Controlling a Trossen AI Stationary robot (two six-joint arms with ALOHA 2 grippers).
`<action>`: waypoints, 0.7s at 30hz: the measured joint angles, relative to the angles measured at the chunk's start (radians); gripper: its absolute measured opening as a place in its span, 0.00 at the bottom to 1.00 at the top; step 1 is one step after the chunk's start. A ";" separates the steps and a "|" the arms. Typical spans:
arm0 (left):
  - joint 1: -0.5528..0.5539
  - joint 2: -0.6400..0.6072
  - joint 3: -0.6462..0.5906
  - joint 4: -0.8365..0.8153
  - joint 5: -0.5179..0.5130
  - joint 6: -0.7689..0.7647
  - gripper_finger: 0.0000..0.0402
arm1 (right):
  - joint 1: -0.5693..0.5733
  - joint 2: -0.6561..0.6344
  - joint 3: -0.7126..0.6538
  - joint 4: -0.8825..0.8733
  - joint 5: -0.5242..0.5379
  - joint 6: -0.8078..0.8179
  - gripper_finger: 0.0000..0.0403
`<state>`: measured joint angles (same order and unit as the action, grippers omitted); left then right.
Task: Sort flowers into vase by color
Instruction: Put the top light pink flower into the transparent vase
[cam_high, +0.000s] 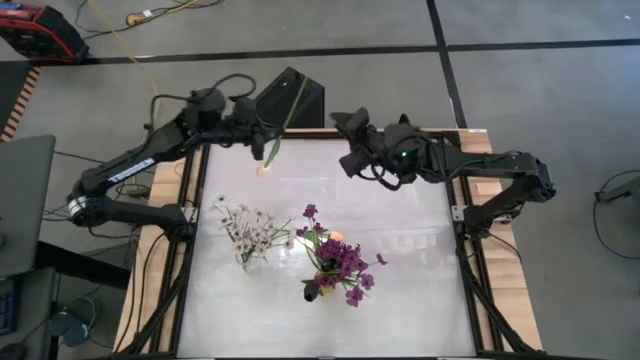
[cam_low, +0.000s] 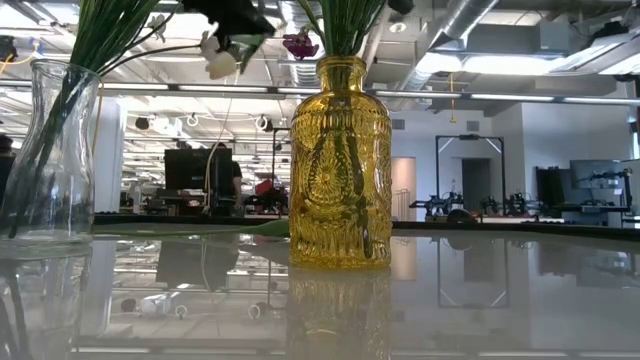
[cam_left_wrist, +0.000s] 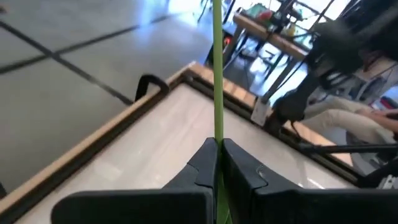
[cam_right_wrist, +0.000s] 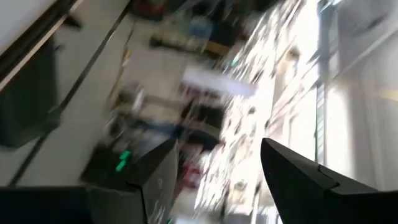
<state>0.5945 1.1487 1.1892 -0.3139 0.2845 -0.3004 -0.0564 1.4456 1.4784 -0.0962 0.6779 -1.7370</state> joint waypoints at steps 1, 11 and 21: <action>0.000 0.018 0.000 0.004 0.009 0.000 0.00 | -0.003 0.001 0.000 0.021 -0.041 -0.017 0.63; -0.006 0.189 0.000 0.116 0.184 -0.037 0.00 | -0.066 0.092 0.001 0.052 -0.118 -0.064 0.63; -0.013 0.213 0.000 0.124 0.176 0.018 0.00 | -0.098 0.190 0.000 0.026 -0.044 -0.111 0.63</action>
<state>0.5819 1.3613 1.1889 -0.1896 0.4603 -0.2821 -0.1539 1.6358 1.4780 -0.0699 0.6334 -1.8479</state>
